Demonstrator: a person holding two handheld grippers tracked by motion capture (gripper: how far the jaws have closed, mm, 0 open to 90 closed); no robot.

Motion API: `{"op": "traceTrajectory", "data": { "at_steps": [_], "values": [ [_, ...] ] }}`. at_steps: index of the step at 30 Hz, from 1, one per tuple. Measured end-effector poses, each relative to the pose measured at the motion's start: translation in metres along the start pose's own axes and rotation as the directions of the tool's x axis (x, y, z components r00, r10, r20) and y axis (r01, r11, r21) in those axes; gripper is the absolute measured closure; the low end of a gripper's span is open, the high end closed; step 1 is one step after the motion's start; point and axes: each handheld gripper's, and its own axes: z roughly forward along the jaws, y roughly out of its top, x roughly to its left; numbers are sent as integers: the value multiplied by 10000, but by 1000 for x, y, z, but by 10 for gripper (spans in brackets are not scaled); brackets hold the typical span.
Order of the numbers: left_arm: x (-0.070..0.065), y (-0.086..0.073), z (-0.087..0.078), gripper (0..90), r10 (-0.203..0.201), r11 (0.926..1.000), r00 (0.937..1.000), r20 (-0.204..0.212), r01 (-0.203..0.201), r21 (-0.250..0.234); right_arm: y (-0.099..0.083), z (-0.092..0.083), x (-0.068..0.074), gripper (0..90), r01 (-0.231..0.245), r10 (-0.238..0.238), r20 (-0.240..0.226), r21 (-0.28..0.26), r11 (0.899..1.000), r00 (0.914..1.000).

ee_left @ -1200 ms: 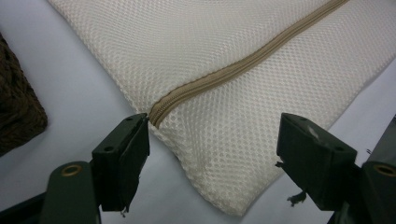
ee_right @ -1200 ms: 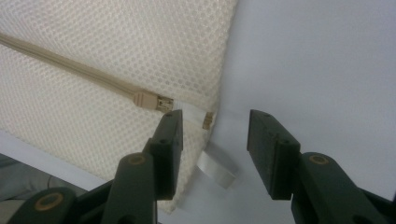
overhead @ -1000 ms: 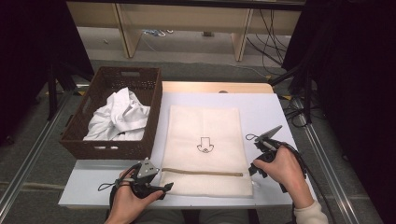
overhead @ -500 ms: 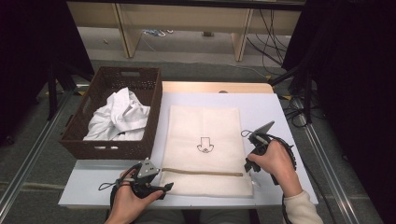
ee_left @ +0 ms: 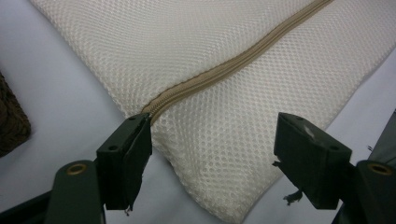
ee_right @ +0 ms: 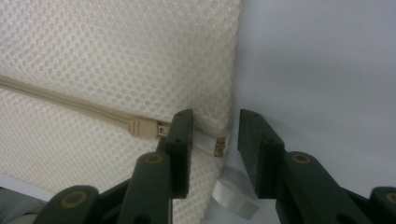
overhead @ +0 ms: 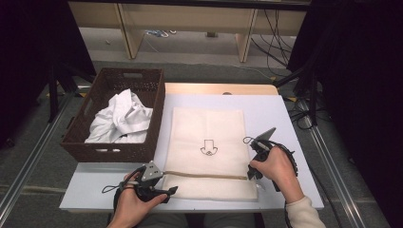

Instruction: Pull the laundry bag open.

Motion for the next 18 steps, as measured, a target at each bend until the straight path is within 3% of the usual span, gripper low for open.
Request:
{"op": "traceTrajectory", "data": {
  "at_steps": [2,3,4,5,8,9,10,11,13,14,15,16,18],
  "values": [
    [2,0,-1,279,119,9999,9999,112,-121,105,0,4,3,677,-274,273,-28,-392,9989,9996],
    [2,0,-1,279,145,9998,9998,117,-146,133,1,3,3,676,-79,80,76,-109,9999,9999],
    [2,0,-1,280,74,9999,9999,86,-74,91,1,4,3,672,-30,31,62,-119,9999,10000],
    [2,0,0,281,33,10000,10000,27,-34,61,1,4,7,669,-440,441,26,-349,9984,9990],
    [0,-1,1,283,-176,9998,9998,109,177,-108,1,6,8,651,-511,519,161,-462,9976,9985],
    [2,0,1,283,24,10000,10000,6,-24,66,1,5,7,651,-388,392,111,-324,9987,9992],
    [2,0,1,283,30,10000,10000,61,-30,31,1,4,9,652,-573,575,274,-77,9983,9980],
    [2,0,1,284,71,10000,9999,139,-72,56,0,6,10,656,-411,425,402,-363,9985,9983],
    [2,0,1,285,34,10000,10000,68,-34,7,0,5,14,710,-351,357,493,-128,9993,9981],
    [2,-1,1,286,36,10000,10000,51,-36,28,1,7,14,727,115,-92,538,-426,9990,9985],
    [2,-1,1,287,22,10000,10000,55,-22,22,1,6,15,736,-22,41,581,-323,9995,9983],
    [2,-1,0,289,83,9999,10000,21,-83,88,0,7,20,748,-482,508,670,-398,9980,9965],
    [2,-1,1,293,53,10000,9999,108,-54,69,0,7,19,771,-132,157,768,-336,9993,9969]
  ]
}}
